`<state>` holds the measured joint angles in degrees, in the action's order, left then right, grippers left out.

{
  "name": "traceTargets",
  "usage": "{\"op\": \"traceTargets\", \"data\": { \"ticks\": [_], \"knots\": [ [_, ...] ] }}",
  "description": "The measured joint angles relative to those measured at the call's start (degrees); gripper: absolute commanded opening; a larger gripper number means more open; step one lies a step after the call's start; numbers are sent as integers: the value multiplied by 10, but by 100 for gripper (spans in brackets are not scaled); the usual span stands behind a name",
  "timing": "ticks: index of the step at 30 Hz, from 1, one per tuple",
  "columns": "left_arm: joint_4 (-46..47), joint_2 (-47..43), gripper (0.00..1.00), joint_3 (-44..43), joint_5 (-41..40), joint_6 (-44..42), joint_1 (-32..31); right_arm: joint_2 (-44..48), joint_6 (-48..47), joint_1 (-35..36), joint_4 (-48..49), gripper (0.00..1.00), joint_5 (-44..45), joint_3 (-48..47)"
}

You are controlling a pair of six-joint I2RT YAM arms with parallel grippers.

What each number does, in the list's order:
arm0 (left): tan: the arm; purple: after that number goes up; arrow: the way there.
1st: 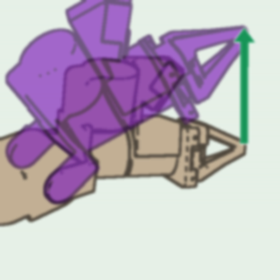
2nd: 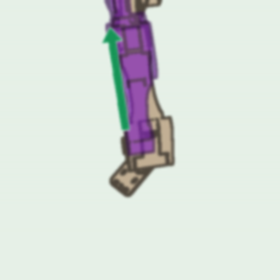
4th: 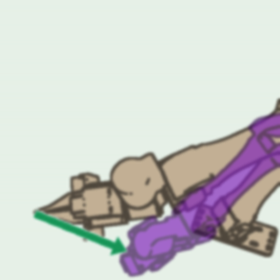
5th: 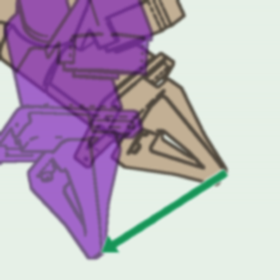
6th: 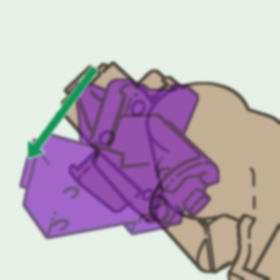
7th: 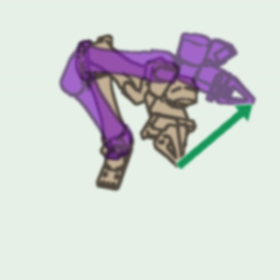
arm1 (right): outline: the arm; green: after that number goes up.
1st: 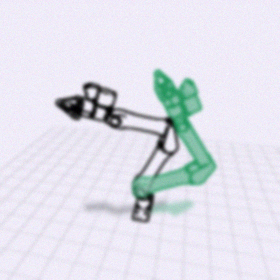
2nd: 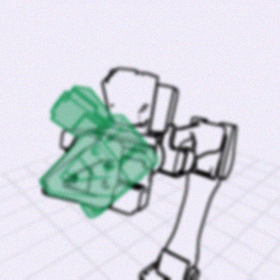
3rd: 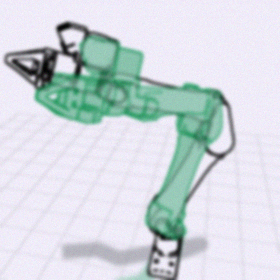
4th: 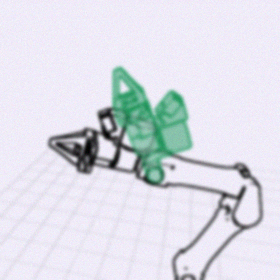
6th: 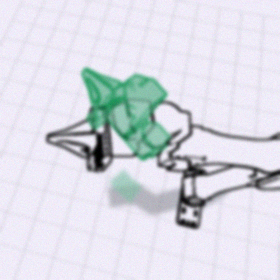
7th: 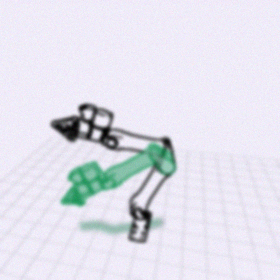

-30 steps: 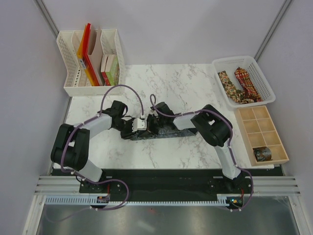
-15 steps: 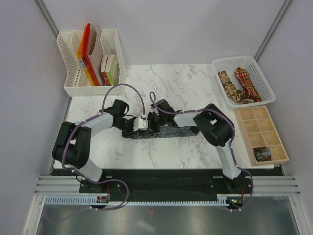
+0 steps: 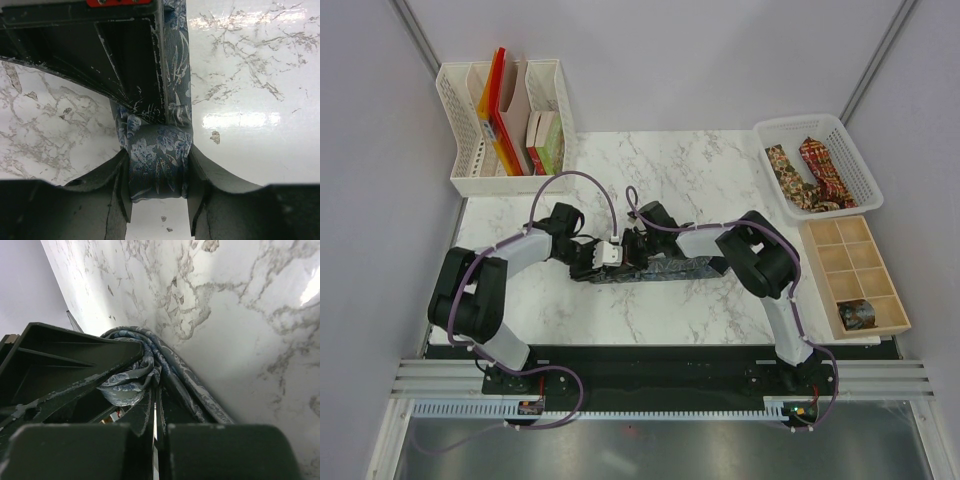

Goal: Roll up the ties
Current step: Roll the tie at the center of the board.

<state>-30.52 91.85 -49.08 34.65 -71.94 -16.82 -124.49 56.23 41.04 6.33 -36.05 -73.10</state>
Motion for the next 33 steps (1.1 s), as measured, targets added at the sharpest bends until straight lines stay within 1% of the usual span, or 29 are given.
{"op": "traceTargets", "data": {
  "ticks": [3, 8, 13, 19, 23, 25, 26, 27, 28, 31, 33],
  "knots": [
    [-9, -1, 58, -1, 2, -4, 5, -7, -4, 0, 5, 0, -7, 0],
    [-37, -29, 65, 0, 4, -13, 27, -13, -6, -6, 11, 0, -18, 0],
    [-50, -51, 66, 0, 5, -23, 36, -14, -6, -13, 9, 0, -22, 0],
    [-55, -51, 69, -1, 15, -31, 36, -17, -5, -15, 12, 0, -29, 0],
    [-58, -44, 72, -6, 17, -31, 30, -18, -5, -15, 15, 0, -31, 0],
    [-57, -35, 69, -10, 17, -31, 22, -18, -3, -15, 17, 0, -32, 1],
    [-56, -31, 62, -11, 17, -30, 17, -18, -3, -15, 19, 0, -32, 2],
    [-55, -29, 57, -11, 17, -30, 13, -18, -1, -15, 21, 0, -32, 3],
    [-54, -27, 47, -11, 16, -28, 9, -18, 0, -15, 24, 0, -32, 5],
    [-48, -25, 31, -16, 13, -22, 4, -18, 8, -15, 37, 0, -33, 12],
    [-50, -25, 28, -20, 10, -12, -1, -18, 14, -14, 45, 0, -34, 16]
  ]
}}
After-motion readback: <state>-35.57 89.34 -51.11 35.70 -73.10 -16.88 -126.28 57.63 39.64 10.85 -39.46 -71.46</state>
